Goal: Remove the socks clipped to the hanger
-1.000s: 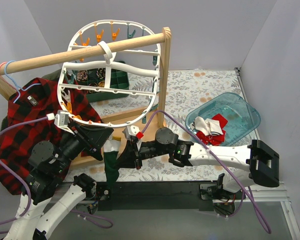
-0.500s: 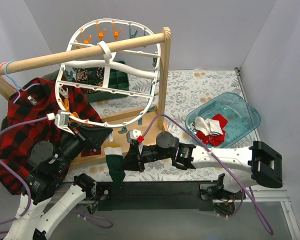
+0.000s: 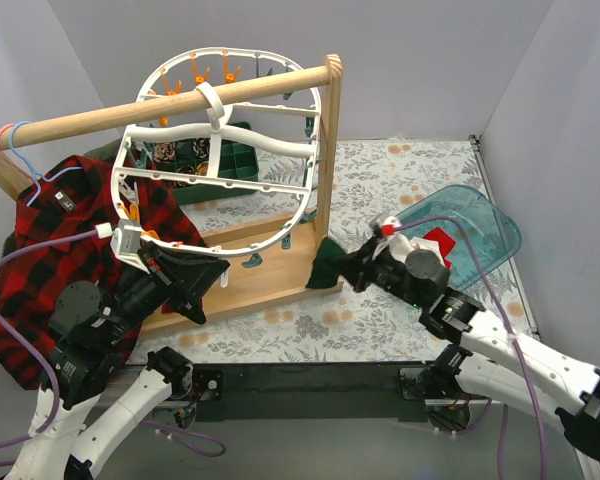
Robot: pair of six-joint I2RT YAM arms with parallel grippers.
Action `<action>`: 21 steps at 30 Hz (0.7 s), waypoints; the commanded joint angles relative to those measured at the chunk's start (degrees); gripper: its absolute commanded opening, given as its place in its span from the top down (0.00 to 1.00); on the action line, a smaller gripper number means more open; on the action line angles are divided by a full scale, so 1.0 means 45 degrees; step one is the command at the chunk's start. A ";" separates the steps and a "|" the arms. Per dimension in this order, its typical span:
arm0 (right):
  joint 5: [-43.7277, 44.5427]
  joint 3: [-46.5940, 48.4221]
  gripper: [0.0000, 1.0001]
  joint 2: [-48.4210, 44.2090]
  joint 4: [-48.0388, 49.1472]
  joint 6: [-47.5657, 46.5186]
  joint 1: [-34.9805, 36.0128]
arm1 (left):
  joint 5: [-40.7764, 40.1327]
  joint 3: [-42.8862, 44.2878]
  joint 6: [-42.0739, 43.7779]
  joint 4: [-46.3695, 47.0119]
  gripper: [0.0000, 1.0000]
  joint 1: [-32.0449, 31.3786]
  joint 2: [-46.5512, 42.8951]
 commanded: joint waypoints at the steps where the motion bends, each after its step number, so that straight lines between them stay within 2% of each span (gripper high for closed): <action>1: 0.4619 0.1273 0.99 -0.1790 -0.3768 -0.0452 -0.2073 | 0.1015 0.0571 0.0514 0.0384 1.00 0.0000 0.0380; 2: 0.5669 0.1529 0.99 -0.1947 -0.4314 -0.0491 -0.2487 | 0.1056 0.0571 0.0534 0.0442 1.00 0.0000 0.0419; 6: 0.6966 0.2682 0.99 -0.1442 -0.6505 -0.0687 -0.4888 | 0.1290 0.0610 0.0553 0.0638 1.00 0.0000 0.0439; 7: 0.7124 0.2800 0.99 -0.1286 -0.6701 -0.0861 -0.5686 | 0.1310 0.0649 0.0573 0.0658 1.00 0.0000 0.0458; 10: 0.7262 0.2899 0.99 -0.0836 -0.7015 -0.1058 -0.6803 | 0.1349 0.0688 0.0515 0.0677 1.00 0.0000 0.0478; 13: 0.6756 0.2724 0.96 -0.0465 -0.7191 -0.1233 -0.7158 | 0.1505 0.0747 0.0495 0.0716 1.00 0.0000 0.0478; 16: 0.5897 0.2431 0.63 -0.0308 -0.7308 -0.1351 -0.7159 | 0.1603 0.0844 0.0514 0.0755 1.00 0.0000 0.0517; 17: 0.5469 0.2353 0.44 -0.0346 -0.7327 -0.1390 -0.7159 | 0.1603 0.0825 0.0514 0.0833 1.00 0.0000 0.0536; 20: 0.4630 0.2254 0.24 -0.0483 -0.7424 -0.1565 -0.7159 | 0.1681 0.0883 0.0514 0.0989 1.00 0.0000 0.0517; 21: 0.4393 0.2293 0.23 -0.0522 -0.7483 -0.1798 -0.7159 | 0.1701 0.0942 0.0495 0.1009 1.00 0.0000 0.0517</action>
